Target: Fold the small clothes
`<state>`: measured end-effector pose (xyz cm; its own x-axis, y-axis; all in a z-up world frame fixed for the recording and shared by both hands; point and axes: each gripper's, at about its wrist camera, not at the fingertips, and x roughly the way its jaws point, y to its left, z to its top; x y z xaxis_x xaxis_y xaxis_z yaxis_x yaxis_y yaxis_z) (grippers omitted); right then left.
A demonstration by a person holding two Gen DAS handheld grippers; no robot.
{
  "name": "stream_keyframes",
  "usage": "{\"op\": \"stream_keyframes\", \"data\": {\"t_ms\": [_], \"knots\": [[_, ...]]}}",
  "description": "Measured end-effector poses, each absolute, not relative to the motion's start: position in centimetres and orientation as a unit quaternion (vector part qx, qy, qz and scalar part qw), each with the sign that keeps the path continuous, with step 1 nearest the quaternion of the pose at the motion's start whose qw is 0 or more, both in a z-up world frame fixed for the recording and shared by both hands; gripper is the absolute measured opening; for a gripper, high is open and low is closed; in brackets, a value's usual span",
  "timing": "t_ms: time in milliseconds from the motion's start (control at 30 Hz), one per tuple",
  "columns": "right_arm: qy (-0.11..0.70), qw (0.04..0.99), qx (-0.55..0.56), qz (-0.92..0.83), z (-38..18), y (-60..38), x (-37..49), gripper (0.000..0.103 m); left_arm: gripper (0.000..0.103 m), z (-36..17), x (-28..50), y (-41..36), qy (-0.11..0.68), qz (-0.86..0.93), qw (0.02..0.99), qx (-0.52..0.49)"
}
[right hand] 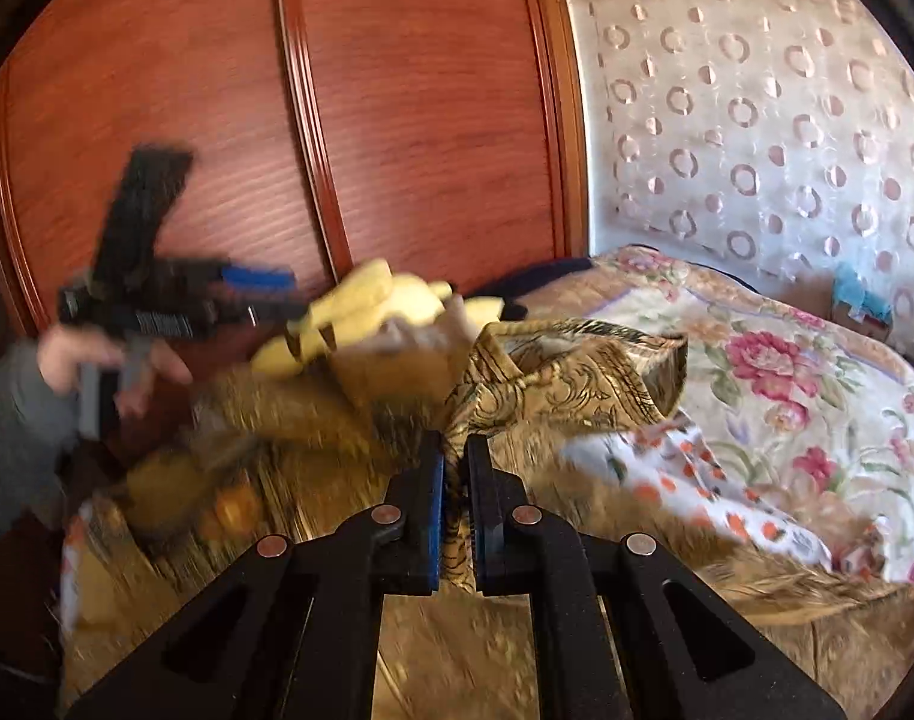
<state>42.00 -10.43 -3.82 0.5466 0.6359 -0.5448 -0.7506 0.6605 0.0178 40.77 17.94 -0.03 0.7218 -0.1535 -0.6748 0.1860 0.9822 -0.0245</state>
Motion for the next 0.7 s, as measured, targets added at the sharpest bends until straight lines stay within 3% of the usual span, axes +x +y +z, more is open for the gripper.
{"op": "stream_keyframes", "data": {"t_ms": [433, 567, 700], "knots": [[0.36, 0.853, -0.129, 0.356, -7.8, -12.5, 40.4, 0.009, 0.069, -2.4, 40.1, 15.7, 0.388, -0.108, 0.915, 0.024], [0.361, 0.865, -0.103, 0.334, -6.1, -14.2, 40.2, 0.024, 0.069, -2.6, 39.6, 15.7, 0.387, -0.113, 0.915, 0.017], [0.335, 0.883, -0.098, 0.315, -3.6, -14.7, 41.2, 0.049, 0.069, -2.8, 39.3, 15.8, 0.382, -0.122, 0.916, 0.014]]}}
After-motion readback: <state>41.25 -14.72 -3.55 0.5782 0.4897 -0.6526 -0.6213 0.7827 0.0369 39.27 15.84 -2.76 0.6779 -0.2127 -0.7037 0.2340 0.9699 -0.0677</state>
